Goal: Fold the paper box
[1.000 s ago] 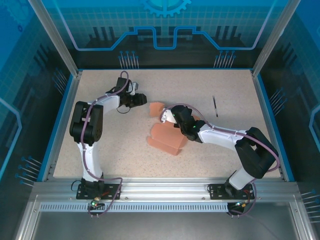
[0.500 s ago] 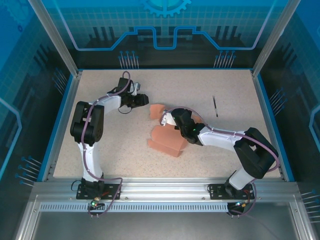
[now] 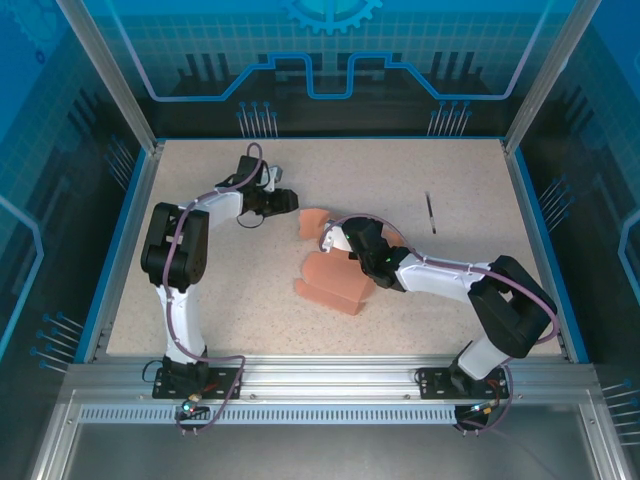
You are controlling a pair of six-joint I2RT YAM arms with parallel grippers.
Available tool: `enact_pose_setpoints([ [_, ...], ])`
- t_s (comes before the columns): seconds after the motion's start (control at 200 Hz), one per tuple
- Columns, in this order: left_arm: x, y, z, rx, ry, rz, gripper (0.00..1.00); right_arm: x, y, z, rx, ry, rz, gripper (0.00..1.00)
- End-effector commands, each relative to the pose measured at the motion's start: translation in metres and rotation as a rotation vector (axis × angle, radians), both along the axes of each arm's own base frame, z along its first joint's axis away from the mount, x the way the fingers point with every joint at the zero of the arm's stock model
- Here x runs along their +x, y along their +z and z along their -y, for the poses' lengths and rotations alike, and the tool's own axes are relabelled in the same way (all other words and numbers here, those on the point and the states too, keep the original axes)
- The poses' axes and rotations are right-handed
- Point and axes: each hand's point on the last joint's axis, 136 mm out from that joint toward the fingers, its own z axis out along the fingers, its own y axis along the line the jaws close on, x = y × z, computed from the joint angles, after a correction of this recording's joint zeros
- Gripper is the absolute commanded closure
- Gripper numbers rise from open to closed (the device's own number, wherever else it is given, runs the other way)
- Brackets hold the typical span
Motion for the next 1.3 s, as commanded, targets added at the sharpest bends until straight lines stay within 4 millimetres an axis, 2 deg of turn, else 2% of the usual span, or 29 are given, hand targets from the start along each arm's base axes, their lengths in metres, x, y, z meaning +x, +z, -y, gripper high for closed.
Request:
enact_pose_setpoints([
  [0.0,-0.004,-0.006,0.01,-0.006,-0.049,-0.016,0.49,-0.004,0.004,-0.001,-0.012,0.011,0.013,1.0],
  [0.745,-0.015,-0.019,0.016,-0.006,-0.079,-0.052,0.49,-0.002,0.009,0.0,-0.003,0.002,0.023,1.0],
  [0.991,-0.029,-0.009,0.028,-0.068,-0.108,-0.033,0.49,-0.003,0.007,0.003,-0.004,-0.012,0.019,1.0],
  [1.151,-0.041,-0.009,0.032,-0.062,-0.122,-0.025,0.5,-0.001,0.002,0.004,-0.02,-0.022,0.022,1.0],
  [1.296,-0.047,0.002,0.039,-0.097,-0.142,0.014,0.5,0.0,0.004,0.005,-0.018,-0.031,0.028,1.0],
])
